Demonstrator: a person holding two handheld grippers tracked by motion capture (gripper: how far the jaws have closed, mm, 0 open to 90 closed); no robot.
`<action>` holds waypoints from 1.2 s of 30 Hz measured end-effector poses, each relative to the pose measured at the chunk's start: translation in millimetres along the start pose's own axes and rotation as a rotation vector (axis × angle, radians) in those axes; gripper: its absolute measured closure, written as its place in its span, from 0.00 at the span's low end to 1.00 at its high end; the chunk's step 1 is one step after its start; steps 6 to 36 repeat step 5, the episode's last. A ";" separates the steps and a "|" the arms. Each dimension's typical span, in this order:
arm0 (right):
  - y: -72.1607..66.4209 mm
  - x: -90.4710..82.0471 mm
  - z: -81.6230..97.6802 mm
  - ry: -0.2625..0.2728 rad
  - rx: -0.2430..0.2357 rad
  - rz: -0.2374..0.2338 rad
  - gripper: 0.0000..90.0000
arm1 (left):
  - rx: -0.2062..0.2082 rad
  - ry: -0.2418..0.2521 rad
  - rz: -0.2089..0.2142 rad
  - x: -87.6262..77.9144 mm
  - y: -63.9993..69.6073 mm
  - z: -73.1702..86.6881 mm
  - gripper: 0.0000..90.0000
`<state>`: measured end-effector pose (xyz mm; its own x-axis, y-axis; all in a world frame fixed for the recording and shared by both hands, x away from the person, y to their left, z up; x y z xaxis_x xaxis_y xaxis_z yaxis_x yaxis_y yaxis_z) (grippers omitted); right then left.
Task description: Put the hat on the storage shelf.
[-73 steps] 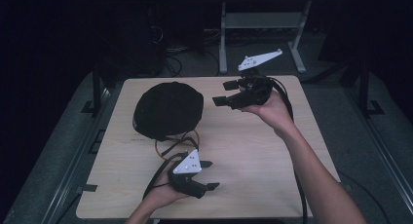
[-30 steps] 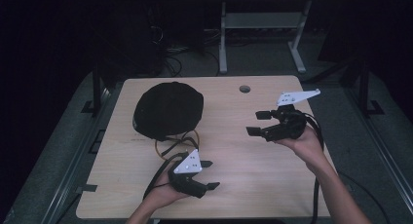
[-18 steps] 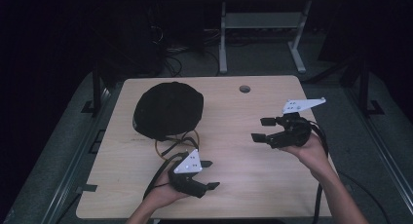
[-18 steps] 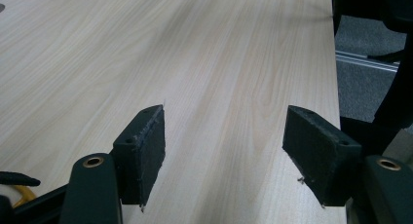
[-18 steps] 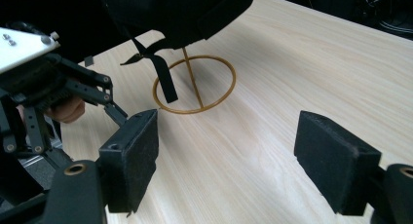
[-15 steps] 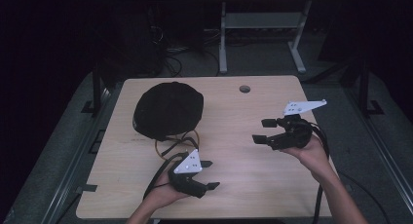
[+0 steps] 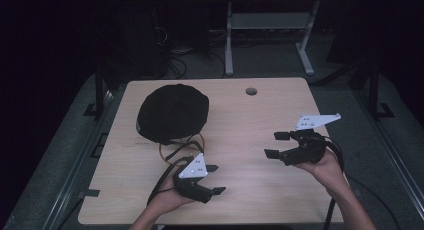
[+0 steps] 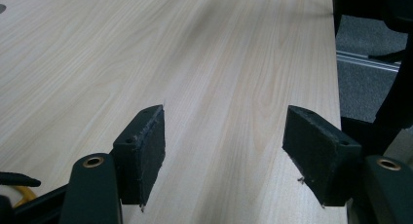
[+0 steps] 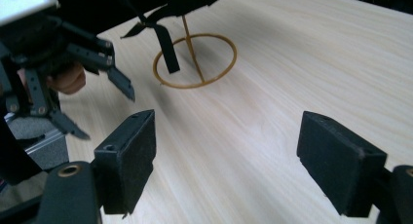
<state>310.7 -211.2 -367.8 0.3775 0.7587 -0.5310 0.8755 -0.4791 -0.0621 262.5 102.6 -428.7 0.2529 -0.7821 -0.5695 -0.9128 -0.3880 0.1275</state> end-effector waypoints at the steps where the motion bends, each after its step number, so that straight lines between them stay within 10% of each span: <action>1: -0.9 -1.1 2.7 0.001 0.000 0.002 0.24 | 0.005 -0.005 -0.001 -0.1 -0.4 -0.1 0.35; 36: -4.2 -3.1 14.0 0.001 0.011 0.005 0.24 | 0.002 -0.007 0.001 0.9 -0.1 -0.3 0.35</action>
Point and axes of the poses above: each handheld gripper's, and its own axes: x roughly forward along the jaws, z roughly out of its underside, y roughly to its right, the point moved 2 cm from there along x, roughly forward along the jaws, and after that the axes turned 10 degrees about -x, right-handed, at the moved point
